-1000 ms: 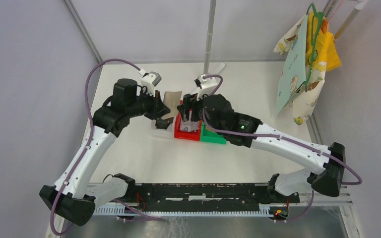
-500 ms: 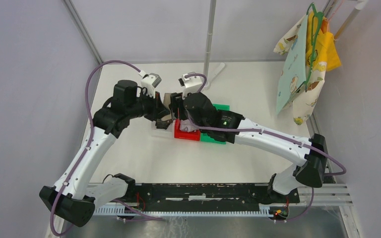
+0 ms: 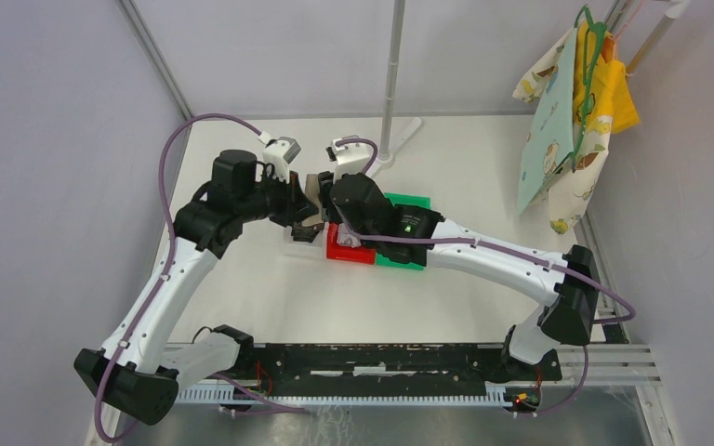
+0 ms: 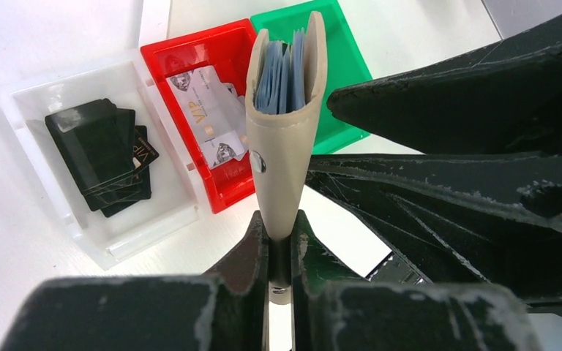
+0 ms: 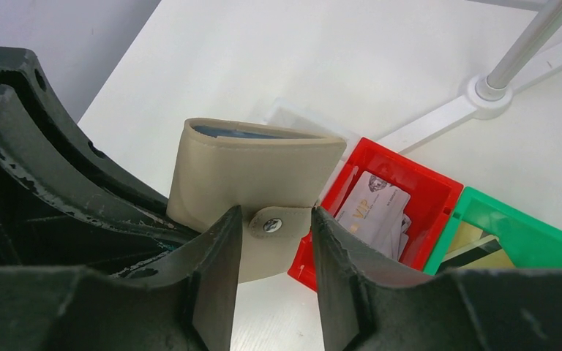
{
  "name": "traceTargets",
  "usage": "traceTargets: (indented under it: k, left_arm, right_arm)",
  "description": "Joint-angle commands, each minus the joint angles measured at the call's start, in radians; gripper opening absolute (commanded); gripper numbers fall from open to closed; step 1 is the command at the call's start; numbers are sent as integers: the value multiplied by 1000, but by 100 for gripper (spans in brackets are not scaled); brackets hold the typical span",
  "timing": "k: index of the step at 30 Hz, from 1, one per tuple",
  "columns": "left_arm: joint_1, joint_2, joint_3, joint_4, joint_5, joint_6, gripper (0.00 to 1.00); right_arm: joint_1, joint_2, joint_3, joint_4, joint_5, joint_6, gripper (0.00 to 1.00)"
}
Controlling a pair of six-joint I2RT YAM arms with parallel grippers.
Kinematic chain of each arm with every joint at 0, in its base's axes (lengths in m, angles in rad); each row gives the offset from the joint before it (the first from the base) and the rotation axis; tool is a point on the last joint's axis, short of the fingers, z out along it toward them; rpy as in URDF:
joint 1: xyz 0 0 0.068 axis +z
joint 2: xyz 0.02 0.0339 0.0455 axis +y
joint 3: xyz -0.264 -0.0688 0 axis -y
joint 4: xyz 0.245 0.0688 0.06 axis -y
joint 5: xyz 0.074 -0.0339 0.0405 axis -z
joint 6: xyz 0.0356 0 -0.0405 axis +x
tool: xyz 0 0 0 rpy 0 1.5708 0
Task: Take the credit cards out of the card holder
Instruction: Open the card holder.
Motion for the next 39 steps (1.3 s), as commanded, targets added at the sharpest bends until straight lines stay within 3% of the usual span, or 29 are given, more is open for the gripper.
traceTargets:
  k: [1,13,16,24,31,39]
  left_arm:
    - [-3,-26,62,43,65,-57,2]
    - [-5,-29,74,61,125,-108,2]
    - [-4,-32,82,69,151,-114,2]
    - [-4,-34,115,91,193,-142,2]
    - [-4,-36,138,94,226,-180,2]
    - [-3,-39,150,83,228,-170,2]
  right_arm:
    - [-3,31,42,-28,45,35,42]
    - [11,64,61,-32,116,59,38]
    - [23,110,116,-66,142,52,25]
    - [43,158,130,-110,234,44,1]
    - [44,137,98,-125,366,14,0]
    - [34,40,-46,-104,474,28,0]
